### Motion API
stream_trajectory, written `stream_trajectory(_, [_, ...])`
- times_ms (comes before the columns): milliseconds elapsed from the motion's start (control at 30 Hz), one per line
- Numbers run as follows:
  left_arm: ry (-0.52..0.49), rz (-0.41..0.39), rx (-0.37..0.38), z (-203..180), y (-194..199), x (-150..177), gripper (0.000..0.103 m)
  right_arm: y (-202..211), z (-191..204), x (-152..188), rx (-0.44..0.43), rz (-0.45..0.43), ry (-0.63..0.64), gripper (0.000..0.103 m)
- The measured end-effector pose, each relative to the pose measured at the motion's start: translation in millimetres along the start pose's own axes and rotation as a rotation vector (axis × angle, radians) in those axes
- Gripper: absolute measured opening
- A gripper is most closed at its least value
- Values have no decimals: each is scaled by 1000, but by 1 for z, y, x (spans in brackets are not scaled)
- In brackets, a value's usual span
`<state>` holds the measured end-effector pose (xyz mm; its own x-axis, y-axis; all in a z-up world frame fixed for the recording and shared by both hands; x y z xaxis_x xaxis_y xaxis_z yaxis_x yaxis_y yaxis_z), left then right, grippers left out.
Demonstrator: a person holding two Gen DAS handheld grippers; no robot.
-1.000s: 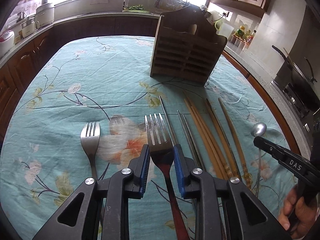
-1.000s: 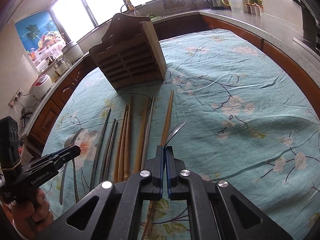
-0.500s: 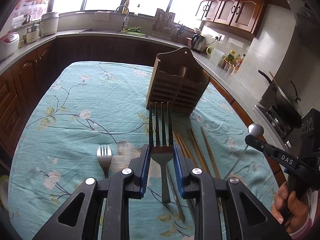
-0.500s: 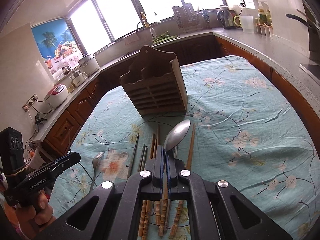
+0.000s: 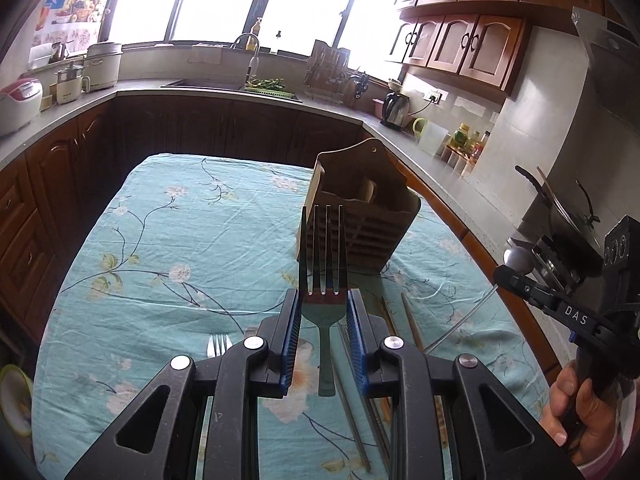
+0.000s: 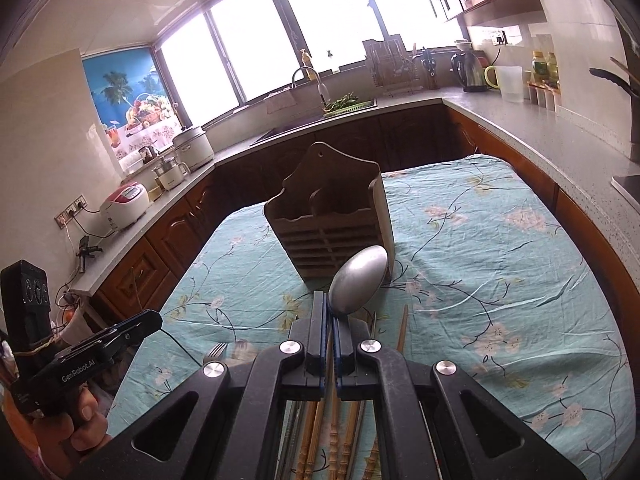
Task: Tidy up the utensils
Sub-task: 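Lift the fork with the left gripper while the right gripper carries the spoon to the wooden holder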
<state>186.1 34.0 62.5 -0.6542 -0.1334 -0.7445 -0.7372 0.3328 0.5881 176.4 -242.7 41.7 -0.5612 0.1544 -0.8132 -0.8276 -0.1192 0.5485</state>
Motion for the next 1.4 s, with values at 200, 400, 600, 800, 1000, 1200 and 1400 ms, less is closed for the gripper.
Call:
stream_trajectory(200, [-18,-24,10,-6,-10,-17,21,-3,-6,-24,20,-44,13,2])
stream_trajectory(400, [-41,-62,31,-12,-23,-48,21,-6,-11,-60,48,-107,34,2])
stream_trajectory(600, [-73,-117,37,-14,-41,-86,21,-15,-13,-100,75,-169,61,2])
stream_trajectory(800, [-55,-157,57,-8,-73,-122,21,-29,-15,-135,100,-202,97,2])
stream_trajectory(1000, [-33,-186,53,3,-115,-144,21,-50,-12,-155,136,-224,143,2])
stream_trajectory(1200, [-4,-197,41,12,-163,-141,21,-92,-20,-147,157,-154,144,2])
stream_trajectory(1400, [16,-152,6,14,-215,-130,21,-129,-32,-126,169,-68,127,2])
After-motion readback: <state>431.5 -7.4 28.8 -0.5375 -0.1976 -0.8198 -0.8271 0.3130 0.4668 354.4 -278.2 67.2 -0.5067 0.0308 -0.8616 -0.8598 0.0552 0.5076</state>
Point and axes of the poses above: each gripper's, at about its wrist camera, not at the fingertips, and y roughly against the way its jaws point, z to its left, x to its underside, the point moved 5 cm from there along -y, roughly the way its jaws point, and after that the axes turned 2 degrees about y, right-handed, at the moved point
